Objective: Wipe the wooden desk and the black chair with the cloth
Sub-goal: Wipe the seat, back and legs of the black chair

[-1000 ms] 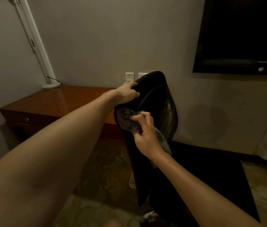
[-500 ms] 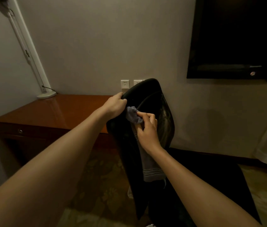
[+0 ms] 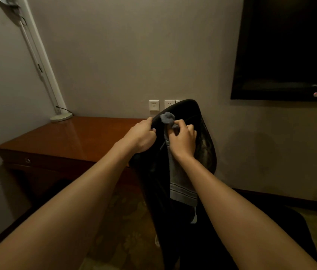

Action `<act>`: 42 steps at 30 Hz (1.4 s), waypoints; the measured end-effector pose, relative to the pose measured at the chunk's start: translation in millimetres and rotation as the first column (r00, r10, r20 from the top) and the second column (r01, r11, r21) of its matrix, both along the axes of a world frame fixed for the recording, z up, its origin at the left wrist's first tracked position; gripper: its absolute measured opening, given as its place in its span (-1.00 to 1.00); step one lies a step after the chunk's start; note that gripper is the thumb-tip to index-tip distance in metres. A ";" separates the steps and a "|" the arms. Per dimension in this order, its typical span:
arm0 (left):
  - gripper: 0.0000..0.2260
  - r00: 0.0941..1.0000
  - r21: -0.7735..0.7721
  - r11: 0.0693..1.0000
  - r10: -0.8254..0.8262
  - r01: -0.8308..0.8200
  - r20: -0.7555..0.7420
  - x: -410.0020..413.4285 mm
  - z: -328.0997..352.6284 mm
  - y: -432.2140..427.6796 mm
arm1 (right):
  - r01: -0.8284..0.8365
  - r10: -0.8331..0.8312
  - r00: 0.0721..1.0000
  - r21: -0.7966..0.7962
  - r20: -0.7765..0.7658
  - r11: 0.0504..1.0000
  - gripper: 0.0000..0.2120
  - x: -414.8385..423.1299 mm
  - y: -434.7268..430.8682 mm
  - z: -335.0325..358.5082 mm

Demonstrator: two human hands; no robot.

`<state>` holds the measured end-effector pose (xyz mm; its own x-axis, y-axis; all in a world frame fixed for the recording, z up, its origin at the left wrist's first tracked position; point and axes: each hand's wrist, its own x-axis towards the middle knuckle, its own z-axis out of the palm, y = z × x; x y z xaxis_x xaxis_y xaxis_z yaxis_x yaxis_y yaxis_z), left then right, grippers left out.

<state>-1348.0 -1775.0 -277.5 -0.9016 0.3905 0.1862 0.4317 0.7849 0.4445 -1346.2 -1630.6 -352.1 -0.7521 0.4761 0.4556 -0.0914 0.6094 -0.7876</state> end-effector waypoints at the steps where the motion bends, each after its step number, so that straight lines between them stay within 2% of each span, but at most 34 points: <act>1: -0.63 1.000 0.005 1.000 -0.004 0.004 0.004 -0.6 0.5 -0.7 | 0.036 -0.036 0.998 -0.001 0.049 0.999 -0.82 -3.5 4.4 2.0; 5: -0.63 1.000 0.007 1.000 -0.005 0.005 0.004 2.5 1.1 -1.2 | 0.215 -0.218 0.955 0.039 0.199 0.976 -0.77 -2.2 23.9 1.4; 8: -0.63 1.000 -0.008 1.000 -0.009 0.009 0.000 2.9 2.1 -1.1 | 0.228 -0.230 0.965 0.028 0.127 0.973 -0.76 6.0 27.8 -8.7; 12: -0.59 1.000 0.008 1.000 0.002 -0.002 0.007 3.4 2.6 1.0 | 0.133 -0.133 0.991 -0.034 0.013 0.990 -0.77 12.4 25.9 -10.6; 19: -0.52 0.996 0.134 0.991 -0.021 0.009 0.089 6.7 3.2 -1.5 | -0.163 0.156 0.986 0.115 0.064 0.980 -0.57 20.4 26.1 -7.8; 24: -0.54 0.996 0.197 0.980 -0.001 -0.017 0.090 7.9 2.7 0.1 | -0.327 0.289 0.945 0.402 0.153 0.855 -0.56 40.2 42.8 -11.4; 28: -0.53 0.997 0.153 0.988 0.018 -0.029 0.071 8.5 1.8 -0.7 | -0.372 0.334 0.928 0.482 0.166 0.793 -0.71 53.4 46.6 -7.1; 30: -0.50 0.997 0.116 0.993 0.024 -0.032 0.069 9.8 1.8 0.1 | -0.346 0.323 0.937 0.458 0.131 0.819 -0.77 58.4 45.2 -3.9; 33: -0.54 0.999 0.091 0.995 0.024 -0.028 0.046 10.9 2.5 0.8 | -0.190 0.202 0.979 0.258 -0.020 0.947 -0.70 59.4 42.6 -3.3; 34: -0.56 0.999 0.083 0.996 0.022 -0.025 0.040 11.6 2.4 0.1 | -0.137 0.146 0.989 0.186 -0.036 0.973 -0.69 58.3 41.6 -4.0; 36: -0.60 0.999 0.078 0.997 0.016 -0.019 0.034 12.7 2.1 -0.9 | -0.076 0.074 0.997 0.101 0.031 0.992 -0.69 52.5 39.7 -3.8; 39: -0.59 1.000 0.083 0.997 0.003 -0.005 0.027 12.6 1.2 -1.1 | -0.152 0.135 0.978 0.098 0.161 0.983 -0.57 44.9 33.5 -1.7; 42: -0.60 0.999 0.107 0.994 -0.009 0.006 0.036 10.3 0.3 -2.7 | -0.291 0.265 0.945 0.124 0.192 0.949 -0.55 44.5 23.9 -1.7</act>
<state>-1337.7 -1777.7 -277.2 -0.9057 0.3770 0.1940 0.4193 0.7291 0.5410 -1301.6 -1606.6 -353.7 -0.9171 0.1738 0.3588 -0.1463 0.6903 -0.7086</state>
